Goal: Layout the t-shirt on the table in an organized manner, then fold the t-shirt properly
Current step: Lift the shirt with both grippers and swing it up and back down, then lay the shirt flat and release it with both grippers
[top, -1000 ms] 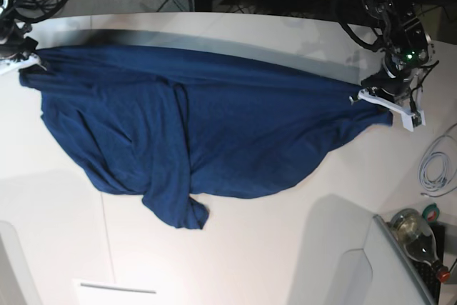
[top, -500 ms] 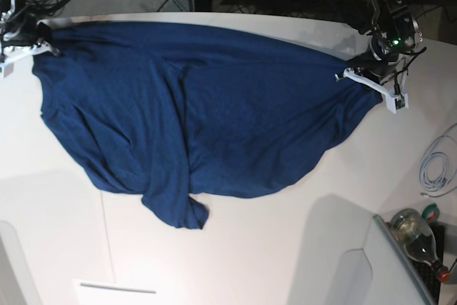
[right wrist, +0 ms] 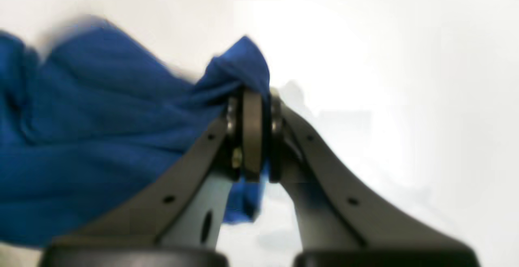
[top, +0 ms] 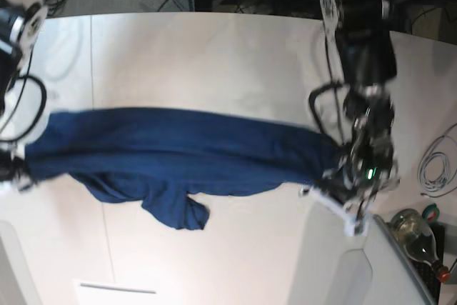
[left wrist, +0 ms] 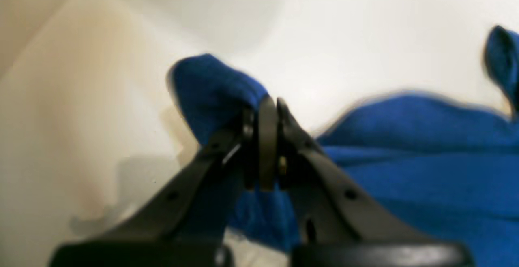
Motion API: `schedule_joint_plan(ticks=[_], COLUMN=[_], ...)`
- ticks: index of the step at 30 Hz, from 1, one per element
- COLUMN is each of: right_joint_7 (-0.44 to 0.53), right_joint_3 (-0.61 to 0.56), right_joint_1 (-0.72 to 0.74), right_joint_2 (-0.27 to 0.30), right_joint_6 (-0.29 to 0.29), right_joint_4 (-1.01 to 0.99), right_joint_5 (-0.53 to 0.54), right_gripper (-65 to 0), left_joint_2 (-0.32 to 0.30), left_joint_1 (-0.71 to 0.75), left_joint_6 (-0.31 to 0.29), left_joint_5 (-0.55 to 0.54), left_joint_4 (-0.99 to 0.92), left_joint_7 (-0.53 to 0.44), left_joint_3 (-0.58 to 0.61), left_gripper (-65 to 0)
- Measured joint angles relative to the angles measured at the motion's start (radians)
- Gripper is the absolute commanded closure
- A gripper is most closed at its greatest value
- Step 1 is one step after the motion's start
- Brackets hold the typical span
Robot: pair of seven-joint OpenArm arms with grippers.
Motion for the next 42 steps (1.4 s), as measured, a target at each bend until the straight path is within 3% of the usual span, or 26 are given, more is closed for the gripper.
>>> schedule_joint_plan(ticks=[4,6,9,14,18,21,24,28,31,33,37,42], right_joint_7=[0.161,0.241,0.284,0.278,0.290,0.293,0.192,0.116,0.016,-0.026,0.027,0.139], right_joint_3=[-0.252,-0.349,-0.452,-0.550,-0.579,-0.581,-0.573,-0.520,-0.385,-0.290,-0.152,-0.118], right_joint_1=[0.277,0.402,0.546,0.739,0.856,0.874,0.839,0.629,0.365,0.191,-0.067,-0.280], right_joint_2=[0.075,0.092,0.103,0.126,0.181,0.233,0.262,0.268,0.224,0.151,0.035,-0.043], right_joint_6=[-0.002,-0.005,-0.002,-0.001,-0.001,-0.003,-0.002,-0.003,-0.014,0.000,-0.004,-0.011], right_joint_4=[-0.274,-0.336,-0.356,-0.356,-0.270,-0.169,-0.062,0.154,0.290,0.367,0.386,0.260], right_joint_5=[-0.001,-0.001,0.000,0.000,-0.002,0.002,0.009,0.014,-0.003,-0.001,-0.005,-0.012], right_gripper=[0.0,0.0,0.0,0.0,0.0,0.0,0.0,0.0,0.0,0.0,0.0,0.0], left_joint_2=[0.021,0.030,0.035,0.036,0.029,-0.001,-0.022,-0.036,-0.057,-0.049,-0.032,-0.005], left_joint_1=[-0.311,-0.459,-0.636,-0.814,-0.879,-0.865,-0.831,-0.690,-0.480,-0.301,-0.049,0.192], left_joint_6=[-0.001,-0.003,-0.001,-0.001,-0.004,-0.003,-0.003,-0.005,-0.002,0.002,-0.006,-0.003], left_joint_5=[0.073,0.096,0.125,0.125,0.119,0.115,0.114,0.102,0.111,0.119,0.106,0.111], left_joint_4=[-0.314,-0.449,-0.585,-0.612,-0.510,-0.404,-0.232,0.069,0.177,0.223,0.282,0.286], left_joint_7=[-0.106,-0.177,-0.232,-0.264,-0.285,-0.190,-0.066,-0.060,0.020,0.049,0.032,-0.039], left_joint_3=[0.035,0.038,0.039,0.034,0.028,0.027,0.024,0.033,0.031,0.033,0.039,0.029], left_gripper=[0.0,0.0,0.0,0.0,0.0,0.0,0.0,0.0,0.0,0.0,0.0,0.0])
